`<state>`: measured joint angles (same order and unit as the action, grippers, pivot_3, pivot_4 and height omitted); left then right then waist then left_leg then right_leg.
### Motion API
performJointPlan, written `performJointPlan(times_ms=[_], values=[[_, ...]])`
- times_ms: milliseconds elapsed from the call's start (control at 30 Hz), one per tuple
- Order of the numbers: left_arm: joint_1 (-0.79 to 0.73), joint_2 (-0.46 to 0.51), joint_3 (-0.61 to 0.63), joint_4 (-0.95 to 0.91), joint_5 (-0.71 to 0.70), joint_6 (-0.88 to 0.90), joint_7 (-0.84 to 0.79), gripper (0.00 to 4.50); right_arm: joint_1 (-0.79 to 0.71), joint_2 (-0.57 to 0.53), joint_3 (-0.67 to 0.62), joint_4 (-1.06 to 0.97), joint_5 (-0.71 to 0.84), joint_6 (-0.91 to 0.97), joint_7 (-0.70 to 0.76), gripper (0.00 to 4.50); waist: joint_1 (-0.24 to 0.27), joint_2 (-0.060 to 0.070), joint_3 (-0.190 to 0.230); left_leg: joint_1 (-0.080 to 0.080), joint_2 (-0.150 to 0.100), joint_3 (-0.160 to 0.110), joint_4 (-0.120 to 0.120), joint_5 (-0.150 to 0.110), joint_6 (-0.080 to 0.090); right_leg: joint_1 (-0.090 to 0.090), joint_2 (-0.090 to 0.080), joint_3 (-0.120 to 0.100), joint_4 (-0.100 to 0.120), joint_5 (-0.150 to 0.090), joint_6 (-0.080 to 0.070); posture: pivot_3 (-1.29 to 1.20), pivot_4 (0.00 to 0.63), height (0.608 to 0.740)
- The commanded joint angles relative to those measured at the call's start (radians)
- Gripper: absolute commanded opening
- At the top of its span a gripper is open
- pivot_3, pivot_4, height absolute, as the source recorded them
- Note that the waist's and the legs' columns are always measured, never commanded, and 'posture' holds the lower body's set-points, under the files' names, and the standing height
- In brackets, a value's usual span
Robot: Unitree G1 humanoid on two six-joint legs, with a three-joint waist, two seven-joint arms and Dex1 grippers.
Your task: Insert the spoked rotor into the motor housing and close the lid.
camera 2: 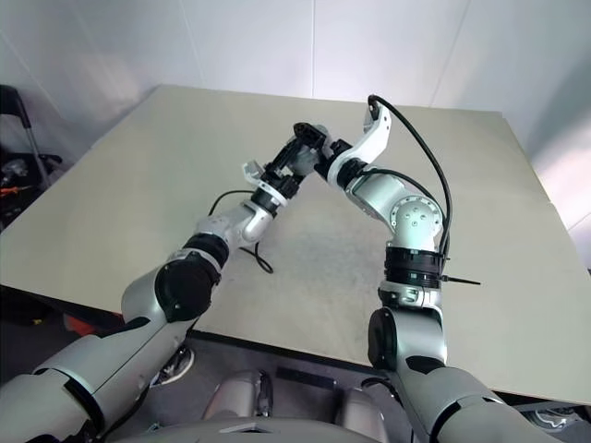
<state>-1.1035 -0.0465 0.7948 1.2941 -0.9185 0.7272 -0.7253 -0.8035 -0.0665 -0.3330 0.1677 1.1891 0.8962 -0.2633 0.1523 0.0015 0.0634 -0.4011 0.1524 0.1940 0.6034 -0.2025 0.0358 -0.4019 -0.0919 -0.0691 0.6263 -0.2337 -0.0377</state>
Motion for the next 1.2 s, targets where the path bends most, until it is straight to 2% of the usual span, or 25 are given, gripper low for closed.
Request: performJointPlan(times_ms=[33, 167, 567, 767, 933, 1200], values=[[-0.005, 0.016, -0.033, -0.037, 0.036, -0.019, -0.015, 2.17, -0.019, -0.038, -0.039, -0.022, -0.032, -0.027, -0.027, 3.47, 0.0, 0.0, 0.0, 0.0, 0.0, 0.0, 0.0, 0.0, 0.0, 0.0, 0.0, 0.0, 0.0, 0.0, 0.0, 0.0, 0.0, 0.74], [-0.004, 0.015, -0.036, -0.035, 0.035, -0.023, -0.017, 2.17, -0.023, -0.04, -0.041, -0.013, -0.032, -0.016, -0.031, 2.08, 0.0, 0.0, 0.0, 0.0, 0.0, 0.0, 0.0, 0.0, 0.0, 0.0, 0.0, 0.0, 0.0, 0.0, 0.0, 0.0, 0.0, 0.74], [0.001, 0.012, -0.036, -0.043, 0.035, -0.068, -0.024, 2.17, -0.03, -0.04, -0.029, -0.015, -0.041, 0.0, -0.021, 2.05, 0.0, 0.0, 0.0, 0.0, 0.0, 0.0, 0.001, 0.0, 0.001, 0.0, 0.0, 0.0, 0.0, 0.0, 0.0, 0.0, 0.0, 0.74], [-0.004, 0.014, -0.032, -0.037, 0.024, -0.031, -0.036, 4.13, -0.034, -0.034, -0.032, -0.015, -0.051, 0.003, -0.019, 2.05, 0.0, 0.0, 0.0, 0.0, 0.0, 0.0, 0.001, 0.0, 0.0, 0.0, 0.0, 0.0, 0.0, 0.0, 0.0, 0.0, 0.0, 0.74], [-0.005, 0.013, -0.032, -0.036, 0.029, -0.032, -0.032, 4.13, -0.035, -0.027, -0.046, -0.019, -0.042, 0.013, -0.025, 2.05, 0.0, 0.0, 0.0, 0.0, 0.0, 0.0, 0.001, 0.0, 0.001, 0.0, 0.0, 0.0, 0.0, 0.0, 0.0, 0.0, 0.0, 0.74], [-0.01, 0.011, -0.025, -0.031, 0.023, -0.01, -0.036, 4.13, -0.059, 0.033, -0.149, -0.02, 0.268, 0.11, -0.108, 2.05, 0.0, 0.0, 0.0, 0.0, 0.0, 0.0, 0.001, 0.001, 0.003, 0.0, 0.0, 0.0, 0.0, 0.0, 0.0, 0.0, 0.0, 0.74]])
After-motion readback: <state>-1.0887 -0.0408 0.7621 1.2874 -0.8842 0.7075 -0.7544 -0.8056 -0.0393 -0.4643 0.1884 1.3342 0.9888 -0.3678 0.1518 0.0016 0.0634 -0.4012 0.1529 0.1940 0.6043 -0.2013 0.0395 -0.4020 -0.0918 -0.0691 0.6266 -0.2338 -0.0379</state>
